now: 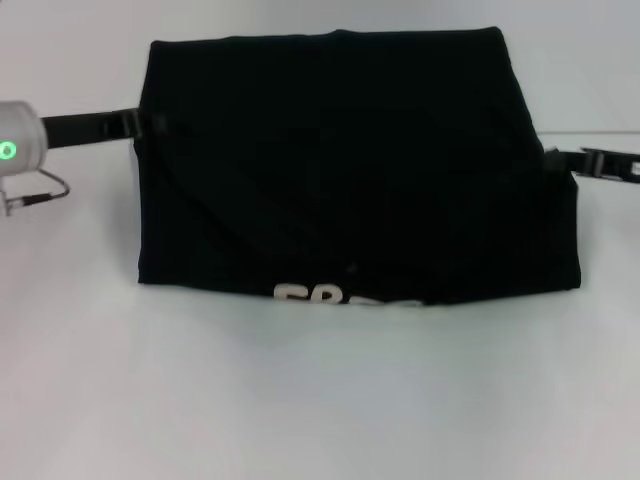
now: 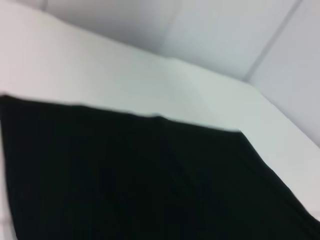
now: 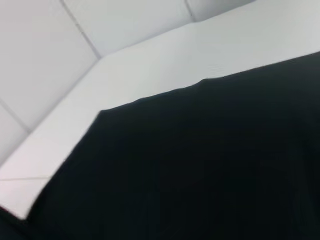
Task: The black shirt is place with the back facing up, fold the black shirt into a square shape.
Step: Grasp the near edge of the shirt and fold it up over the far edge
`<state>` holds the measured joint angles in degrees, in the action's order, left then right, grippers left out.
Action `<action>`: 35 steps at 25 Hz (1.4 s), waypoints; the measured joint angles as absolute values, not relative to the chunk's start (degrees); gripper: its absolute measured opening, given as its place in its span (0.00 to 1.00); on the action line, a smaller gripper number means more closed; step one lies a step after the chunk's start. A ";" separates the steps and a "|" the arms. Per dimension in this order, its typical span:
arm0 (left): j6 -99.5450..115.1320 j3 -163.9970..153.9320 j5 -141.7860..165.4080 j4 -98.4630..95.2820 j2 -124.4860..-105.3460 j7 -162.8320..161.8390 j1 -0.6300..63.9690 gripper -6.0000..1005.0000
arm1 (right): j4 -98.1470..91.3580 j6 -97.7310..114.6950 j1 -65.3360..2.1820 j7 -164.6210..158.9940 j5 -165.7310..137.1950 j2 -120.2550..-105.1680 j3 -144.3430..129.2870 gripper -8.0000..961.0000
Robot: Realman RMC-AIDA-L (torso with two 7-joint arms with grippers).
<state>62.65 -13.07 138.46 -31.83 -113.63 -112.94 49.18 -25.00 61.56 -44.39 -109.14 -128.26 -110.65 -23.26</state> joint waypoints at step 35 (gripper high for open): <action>35.12 -15.88 132.22 -20.49 -118.59 -98.66 53.49 0.26 | -20.55 38.16 -51.64 -108.83 -128.06 -116.66 -24.23 0.19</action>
<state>35.12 -15.88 132.22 -20.49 -118.59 -98.66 53.49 -20.55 38.16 -51.64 -108.83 -128.06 -116.66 -24.23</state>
